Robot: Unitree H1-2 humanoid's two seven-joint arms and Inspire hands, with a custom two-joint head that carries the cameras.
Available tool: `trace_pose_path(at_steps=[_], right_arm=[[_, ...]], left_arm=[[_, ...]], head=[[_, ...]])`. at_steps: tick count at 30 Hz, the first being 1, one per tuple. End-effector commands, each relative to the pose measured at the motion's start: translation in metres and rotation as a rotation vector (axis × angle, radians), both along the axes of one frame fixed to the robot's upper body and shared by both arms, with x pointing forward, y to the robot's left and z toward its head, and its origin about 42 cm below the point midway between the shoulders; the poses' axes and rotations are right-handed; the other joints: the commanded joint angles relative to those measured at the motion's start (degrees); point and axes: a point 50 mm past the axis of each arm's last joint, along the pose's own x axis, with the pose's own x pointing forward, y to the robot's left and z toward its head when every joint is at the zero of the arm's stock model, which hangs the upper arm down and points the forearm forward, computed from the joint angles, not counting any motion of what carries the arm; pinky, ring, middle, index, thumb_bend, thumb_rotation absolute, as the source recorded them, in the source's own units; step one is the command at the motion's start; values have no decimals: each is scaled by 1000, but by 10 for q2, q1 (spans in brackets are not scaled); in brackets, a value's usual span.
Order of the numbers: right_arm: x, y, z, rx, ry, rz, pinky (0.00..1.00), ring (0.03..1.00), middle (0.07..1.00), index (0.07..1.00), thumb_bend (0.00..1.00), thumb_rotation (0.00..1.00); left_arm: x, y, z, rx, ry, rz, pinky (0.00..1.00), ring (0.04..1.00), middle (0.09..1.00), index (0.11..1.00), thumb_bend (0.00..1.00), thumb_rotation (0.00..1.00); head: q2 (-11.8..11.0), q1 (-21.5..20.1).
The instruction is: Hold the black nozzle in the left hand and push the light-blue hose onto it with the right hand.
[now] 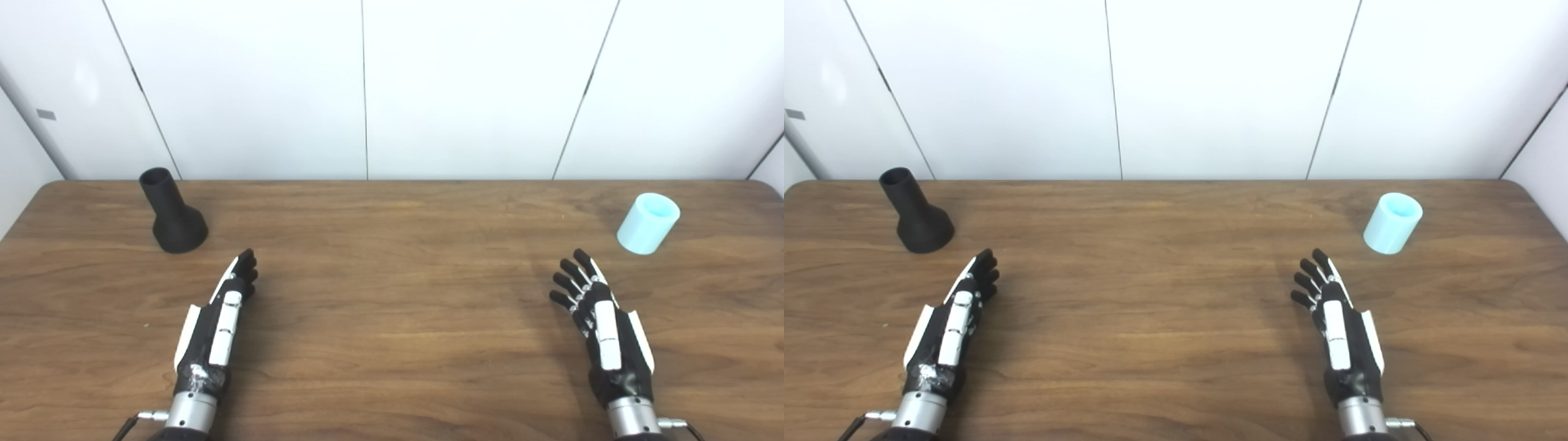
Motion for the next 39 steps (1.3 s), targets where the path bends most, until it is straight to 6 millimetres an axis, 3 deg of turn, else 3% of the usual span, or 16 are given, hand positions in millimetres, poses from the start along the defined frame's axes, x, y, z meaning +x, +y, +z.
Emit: trace_pose_path(at_steps=[1,10,14,19,29,33,35,36,37,39], right_arm=[[-15,11,-28,37,83,-4,794,870,897,923,526,1000],[-16,1,-34,36,90,-6,847,891,915,940,488,1000],[-16,-6,-37,23,98,10,900,913,931,963,523,1000],[-16,-10,-41,25,96,22,925,929,943,972,522,1000],[-19,-11,-37,18,83,23,907,929,939,969,499,1000],[-19,-11,-38,6,83,21,877,917,931,963,519,1000],[-18,-11,-38,9,82,21,874,915,930,962,536,1000],[-18,-12,-39,12,82,21,883,918,932,963,542,1000],[-18,-12,-38,10,81,20,886,919,933,963,544,1000],[-18,-12,-37,9,79,19,882,916,929,961,543,1000]], left_arm=[[-12,1,-12,10,40,9,953,952,958,953,310,988],[-13,-11,-17,16,51,33,918,921,931,928,349,997],[-13,-18,-23,-10,57,44,936,932,936,934,352,925],[-13,-21,-27,-11,74,43,947,939,941,936,390,882],[-12,-20,-26,-16,98,63,965,954,951,950,403,798],[-10,-20,-24,-37,89,103,949,953,943,938,409,673],[-10,-17,-22,-36,77,132,966,957,932,923,434,522],[-9,-15,-21,-30,69,140,955,947,931,928,462,416],[-8,-10,-17,-12,49,159,951,944,930,929,472,378],[-6,-3,-10,14,16,192,942,925,921,924,582,300]], head=[[-2,10],[-35,104],[-52,134],[-64,144],[-53,139],[-53,138],[-54,136],[-53,136],[-53,137],[-52,138]])
